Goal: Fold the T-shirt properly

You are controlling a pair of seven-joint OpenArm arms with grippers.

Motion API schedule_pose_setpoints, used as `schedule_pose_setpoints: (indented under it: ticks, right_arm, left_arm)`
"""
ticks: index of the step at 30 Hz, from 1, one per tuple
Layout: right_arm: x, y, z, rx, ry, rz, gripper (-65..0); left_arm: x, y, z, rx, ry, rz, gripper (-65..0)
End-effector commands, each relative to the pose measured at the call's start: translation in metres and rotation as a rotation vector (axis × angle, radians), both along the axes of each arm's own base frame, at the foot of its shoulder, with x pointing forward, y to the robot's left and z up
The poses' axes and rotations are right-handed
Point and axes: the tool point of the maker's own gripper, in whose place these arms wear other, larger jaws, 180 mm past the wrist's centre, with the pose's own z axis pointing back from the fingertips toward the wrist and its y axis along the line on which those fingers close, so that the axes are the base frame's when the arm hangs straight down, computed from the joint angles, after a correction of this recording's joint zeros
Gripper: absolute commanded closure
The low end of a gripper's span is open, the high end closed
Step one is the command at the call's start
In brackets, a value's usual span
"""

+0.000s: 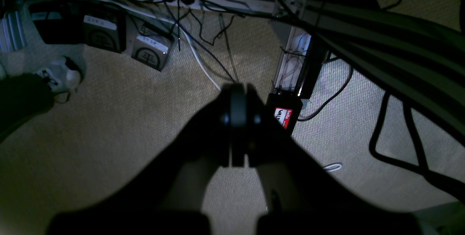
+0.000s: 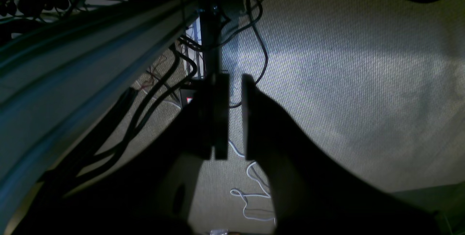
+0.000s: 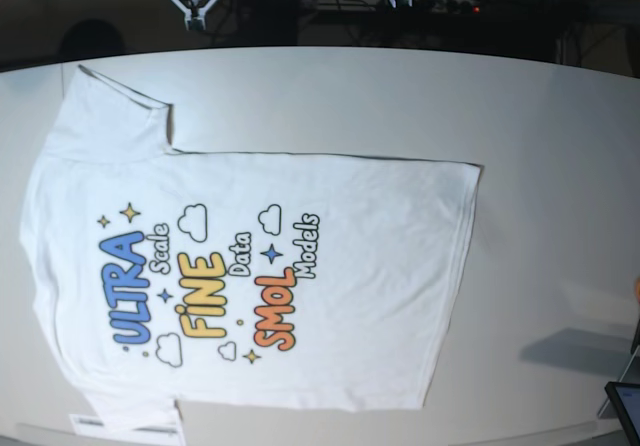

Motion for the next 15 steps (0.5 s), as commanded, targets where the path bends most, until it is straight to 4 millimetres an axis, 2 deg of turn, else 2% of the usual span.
schedule_pose_setpoints:
  ticks: [1, 5, 7, 10, 15]
  right_arm:
    - [0.0, 0.0, 0.0, 0.002, -0.007, -0.002, -6.4]
    - [-0.004, -0.001, 0.0, 0.001, 0.001, -0.002, -6.4]
    - [-0.015, -0.003, 0.001, -0.002, 0.015, -0.003, -6.4]
    - [-0.04, -0.023, 0.002, -0.033, 0.047, 0.001, -6.4]
    - [-0.08, -0.045, 0.014, -0.065, 0.047, 0.011, -6.4]
  left_arm:
    - [-0.004, 0.001, 0.001, 0.003, 0.001, 0.001, 0.0]
    - [-0.008, 0.001, 0.001, 0.003, 0.007, 0.002, 0.0]
    - [-0.018, 0.004, 0.002, 0.007, 0.02, -0.007, 0.0]
    - [-0.023, 0.025, 0.011, 0.049, -0.046, -0.026, 0.0]
    - [-0.043, 0.057, 0.039, 0.117, -0.188, -0.076, 0.0]
